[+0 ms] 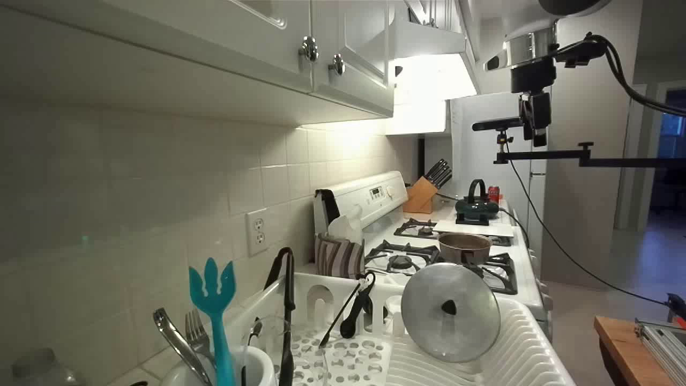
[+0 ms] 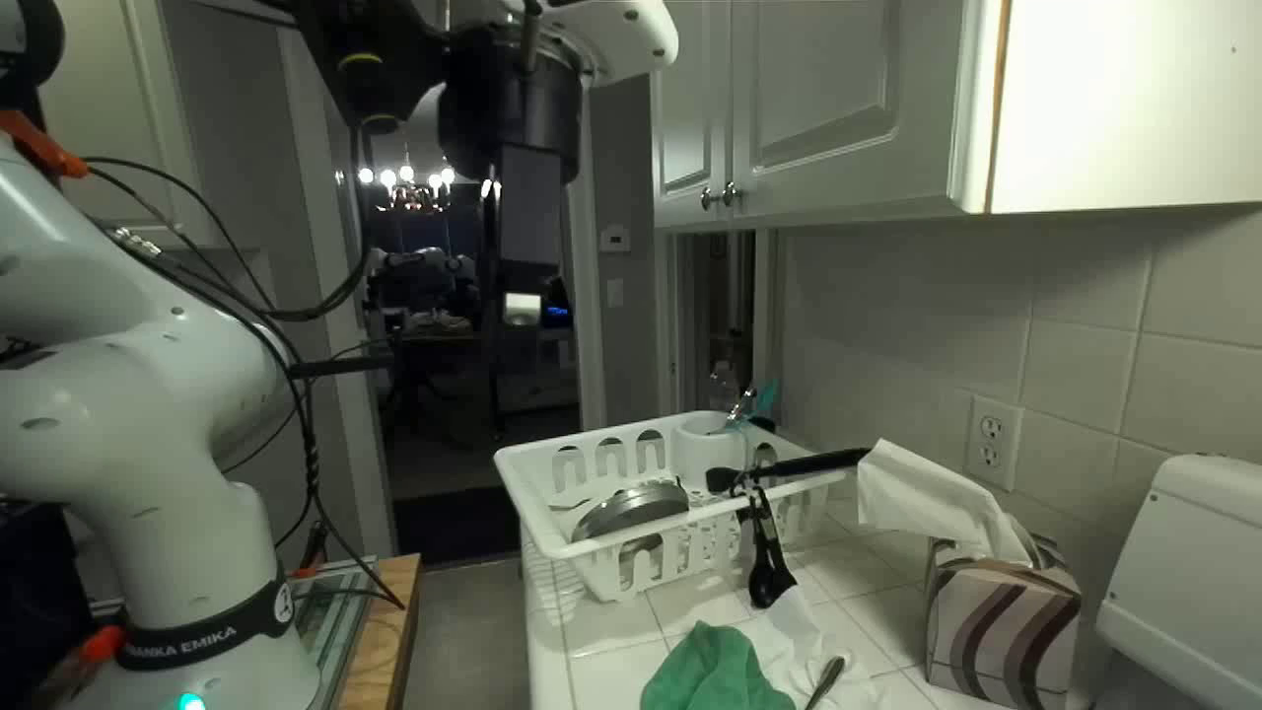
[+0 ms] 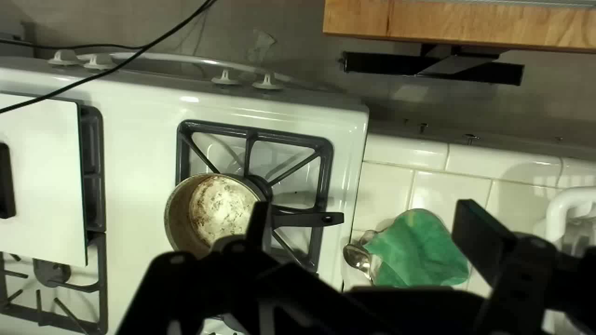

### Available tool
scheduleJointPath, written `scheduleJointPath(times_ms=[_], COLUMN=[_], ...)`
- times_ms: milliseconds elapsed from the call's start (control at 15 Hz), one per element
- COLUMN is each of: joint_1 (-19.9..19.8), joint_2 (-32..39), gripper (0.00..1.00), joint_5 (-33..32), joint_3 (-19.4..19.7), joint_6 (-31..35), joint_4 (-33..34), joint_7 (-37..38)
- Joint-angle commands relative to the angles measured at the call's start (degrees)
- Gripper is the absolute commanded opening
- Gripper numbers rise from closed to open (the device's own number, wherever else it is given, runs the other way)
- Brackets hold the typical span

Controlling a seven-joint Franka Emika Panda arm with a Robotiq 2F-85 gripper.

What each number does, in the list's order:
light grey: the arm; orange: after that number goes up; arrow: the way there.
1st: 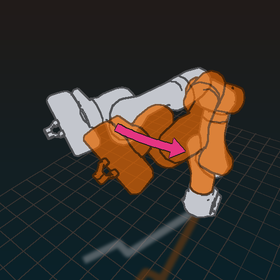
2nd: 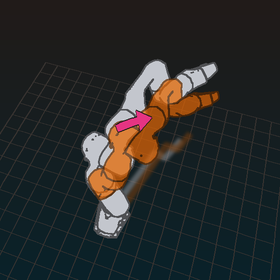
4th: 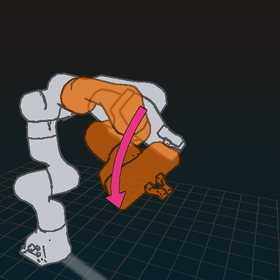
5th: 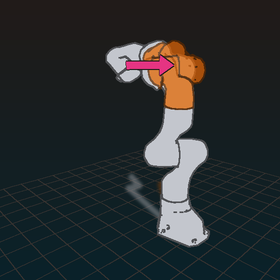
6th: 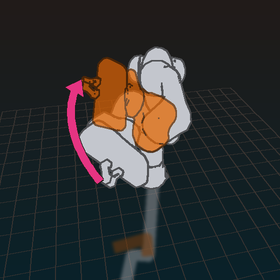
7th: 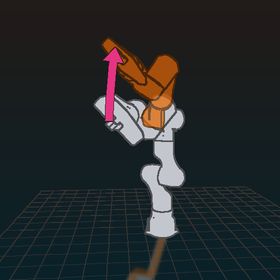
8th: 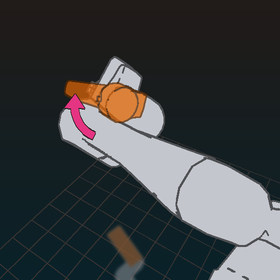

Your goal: Pick up the napkin box from the counter and put it on the dish dryer

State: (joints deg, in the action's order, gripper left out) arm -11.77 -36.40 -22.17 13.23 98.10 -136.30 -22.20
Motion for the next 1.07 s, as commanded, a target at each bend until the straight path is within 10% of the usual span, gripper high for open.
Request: scheduleJointPath(times_ms=[0,533,1000], joint_1=[1.04,1.44,-1.89], joint_2=[-0.11,-0.99,0.55], gripper=[1.00,1.00,1.00], joint_5=[-0.42,2.40,-2.85], joint_3=[0.75,2.04,5.02], joint_6=[-0.33,4.47,29.69], joint_4=[0.17,-4.59,-17.55], joint_7=[0.44,3.70,12.30])
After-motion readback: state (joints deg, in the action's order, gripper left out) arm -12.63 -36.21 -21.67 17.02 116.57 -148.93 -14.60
